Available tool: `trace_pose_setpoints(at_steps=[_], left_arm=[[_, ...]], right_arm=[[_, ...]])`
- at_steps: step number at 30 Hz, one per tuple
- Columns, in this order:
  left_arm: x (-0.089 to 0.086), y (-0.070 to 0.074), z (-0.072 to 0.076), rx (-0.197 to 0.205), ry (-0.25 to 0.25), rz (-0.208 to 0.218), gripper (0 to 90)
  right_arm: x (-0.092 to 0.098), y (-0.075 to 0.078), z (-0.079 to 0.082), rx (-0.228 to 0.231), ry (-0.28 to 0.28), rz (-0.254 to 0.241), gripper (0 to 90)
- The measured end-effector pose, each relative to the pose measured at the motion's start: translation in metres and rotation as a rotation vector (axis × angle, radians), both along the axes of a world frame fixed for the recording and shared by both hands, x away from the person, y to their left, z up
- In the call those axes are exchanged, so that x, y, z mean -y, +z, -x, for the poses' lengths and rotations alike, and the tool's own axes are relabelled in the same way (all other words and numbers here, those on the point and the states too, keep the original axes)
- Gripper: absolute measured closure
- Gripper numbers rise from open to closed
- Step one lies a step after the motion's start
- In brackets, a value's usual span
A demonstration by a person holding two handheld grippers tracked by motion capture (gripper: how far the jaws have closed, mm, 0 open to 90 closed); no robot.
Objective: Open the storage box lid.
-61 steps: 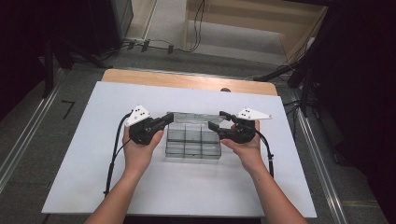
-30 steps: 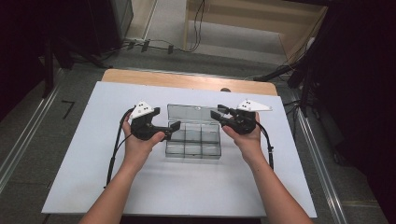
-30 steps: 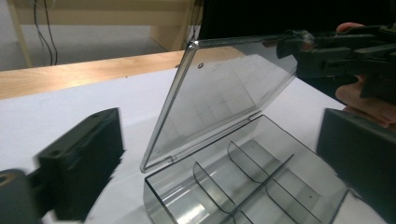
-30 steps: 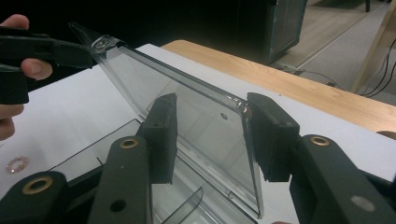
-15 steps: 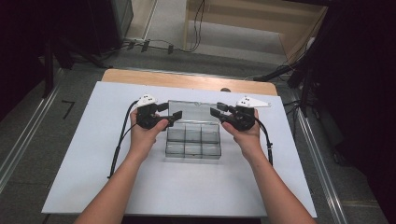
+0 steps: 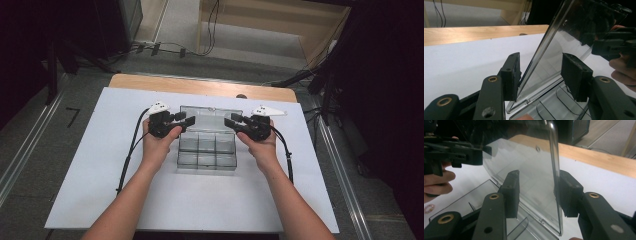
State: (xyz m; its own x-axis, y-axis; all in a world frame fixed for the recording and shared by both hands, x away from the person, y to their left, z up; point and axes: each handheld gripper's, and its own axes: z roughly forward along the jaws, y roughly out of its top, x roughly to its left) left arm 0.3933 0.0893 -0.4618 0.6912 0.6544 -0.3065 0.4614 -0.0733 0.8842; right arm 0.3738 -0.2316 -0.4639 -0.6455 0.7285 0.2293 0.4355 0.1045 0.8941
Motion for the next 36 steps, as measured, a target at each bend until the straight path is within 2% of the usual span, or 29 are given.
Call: trace_pose_setpoints(at_steps=[11, 23, 36], left_arm=[[-0.002, -0.003, -0.004, -0.003, 0.001, 0.016, 52.7], [-0.002, -0.009, -0.011, -0.023, 0.043, 0.037, 58.4], [0.000, -0.015, -0.019, -0.059, 0.079, 0.035, 62.1]], right_arm=[[0.007, -0.021, 0.000, -0.041, -0.021, -0.034, 60.0], [0.008, -0.030, -0.005, -0.076, -0.044, -0.032, 64.1], [0.006, -0.036, -0.011, -0.102, -0.059, -0.030, 65.0]])
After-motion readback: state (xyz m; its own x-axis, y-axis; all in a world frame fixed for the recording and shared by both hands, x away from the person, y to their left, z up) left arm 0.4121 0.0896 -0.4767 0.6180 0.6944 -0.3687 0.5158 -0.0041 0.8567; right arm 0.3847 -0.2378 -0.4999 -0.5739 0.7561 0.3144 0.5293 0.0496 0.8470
